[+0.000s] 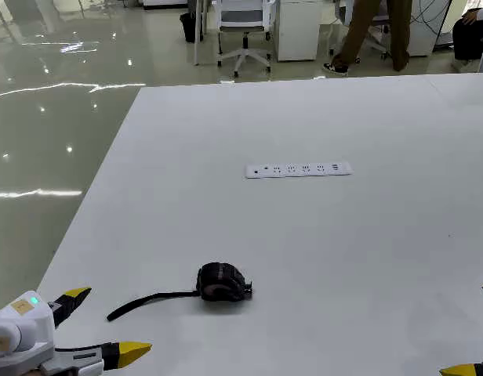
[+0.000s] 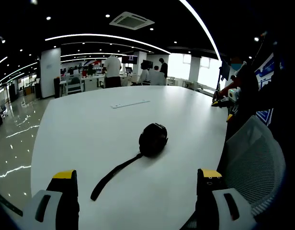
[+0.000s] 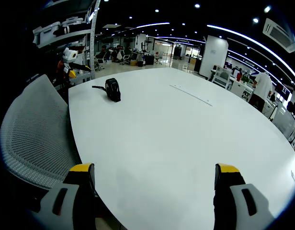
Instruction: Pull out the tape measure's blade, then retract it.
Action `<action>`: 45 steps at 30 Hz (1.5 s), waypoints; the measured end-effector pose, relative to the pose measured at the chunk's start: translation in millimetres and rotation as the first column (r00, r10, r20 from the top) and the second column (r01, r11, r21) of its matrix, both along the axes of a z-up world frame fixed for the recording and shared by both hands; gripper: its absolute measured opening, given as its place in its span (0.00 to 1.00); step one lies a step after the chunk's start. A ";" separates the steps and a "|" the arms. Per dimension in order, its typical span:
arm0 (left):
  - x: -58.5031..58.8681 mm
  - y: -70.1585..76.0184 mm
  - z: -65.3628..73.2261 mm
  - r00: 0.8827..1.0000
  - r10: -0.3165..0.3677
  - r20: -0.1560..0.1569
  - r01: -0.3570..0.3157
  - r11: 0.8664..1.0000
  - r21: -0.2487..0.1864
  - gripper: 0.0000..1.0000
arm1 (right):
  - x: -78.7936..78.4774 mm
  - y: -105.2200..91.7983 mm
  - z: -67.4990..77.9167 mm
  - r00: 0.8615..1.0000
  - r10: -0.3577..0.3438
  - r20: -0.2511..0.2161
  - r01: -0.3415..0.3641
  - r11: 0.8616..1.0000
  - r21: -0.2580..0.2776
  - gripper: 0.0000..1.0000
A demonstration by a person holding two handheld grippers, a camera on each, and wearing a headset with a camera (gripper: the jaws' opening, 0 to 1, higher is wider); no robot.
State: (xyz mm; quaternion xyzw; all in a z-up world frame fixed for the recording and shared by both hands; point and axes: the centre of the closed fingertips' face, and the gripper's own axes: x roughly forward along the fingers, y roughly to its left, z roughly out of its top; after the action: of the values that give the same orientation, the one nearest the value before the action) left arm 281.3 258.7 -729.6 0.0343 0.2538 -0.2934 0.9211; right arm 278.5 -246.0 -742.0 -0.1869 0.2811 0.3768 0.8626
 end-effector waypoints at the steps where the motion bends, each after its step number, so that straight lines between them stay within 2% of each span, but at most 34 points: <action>1: -0.2 -1.4 1.1 1.000 -0.002 0.004 0.002 1.000 0.003 1.00 | 0.3 -1.6 -1.0 1.000 -0.007 -0.007 0.007 1.000 -0.001 1.00; 5: -0.9 -5.6 3.7 1.000 -0.005 0.001 0.005 1.000 0.001 1.00 | 0.6 -3.3 -2.9 1.000 -0.018 -0.021 0.018 1.000 -0.004 1.00; 21: -4.8 -6.9 4.1 1.000 -0.017 -0.011 0.017 1.000 0.010 1.00 | 1.9 -5.0 -4.2 1.000 -0.019 -0.016 0.019 1.000 0.003 1.00; 29: 2.1 -4.8 5.2 1.000 -0.018 -0.003 0.018 1.000 0.014 1.00 | 5.0 -2.7 -0.8 1.000 -0.011 -0.009 0.011 1.000 0.000 1.00; 34: 9.6 -11.9 5.4 0.999 -0.038 -0.008 0.038 0.999 0.018 1.00 | 9.7 -1.5 0.2 1.000 -0.008 -0.011 0.008 1.000 0.006 1.00; 37: 11.7 -15.0 5.8 0.999 -0.046 -0.021 0.046 0.999 0.007 1.00 | 11.6 0.3 0.4 1.000 0.001 -0.021 -0.001 1.000 0.020 1.00; 40: 12.0 -15.9 1.2 0.998 -0.048 -0.048 0.048 0.999 0.017 0.96 | 14.6 2.4 3.1 1.000 0.015 -0.001 -0.015 1.000 0.017 1.00; 41: 11.8 -16.7 1.8 0.998 -0.050 -0.047 0.051 0.999 0.015 0.94 | 16.3 2.1 3.8 1.000 0.009 -0.002 -0.009 1.000 0.019 1.00; 43: 14.5 -17.5 6.5 0.999 -0.052 -0.015 0.052 0.998 0.017 0.95 | 19.1 0.2 1.7 1.000 -0.005 -0.023 0.005 1.000 0.011 1.00; 45: 14.9 -17.2 8.3 0.999 -0.045 -0.026 0.045 0.999 0.008 0.95 | 21.8 1.3 2.0 1.000 0.003 -0.017 -0.003 1.000 0.010 1.00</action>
State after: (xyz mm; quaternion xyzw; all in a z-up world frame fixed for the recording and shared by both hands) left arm 296.2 241.4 -721.3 0.0402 0.2662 -0.3135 0.9106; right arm 300.4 -244.7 -740.1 -0.1797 0.2861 0.3810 0.8607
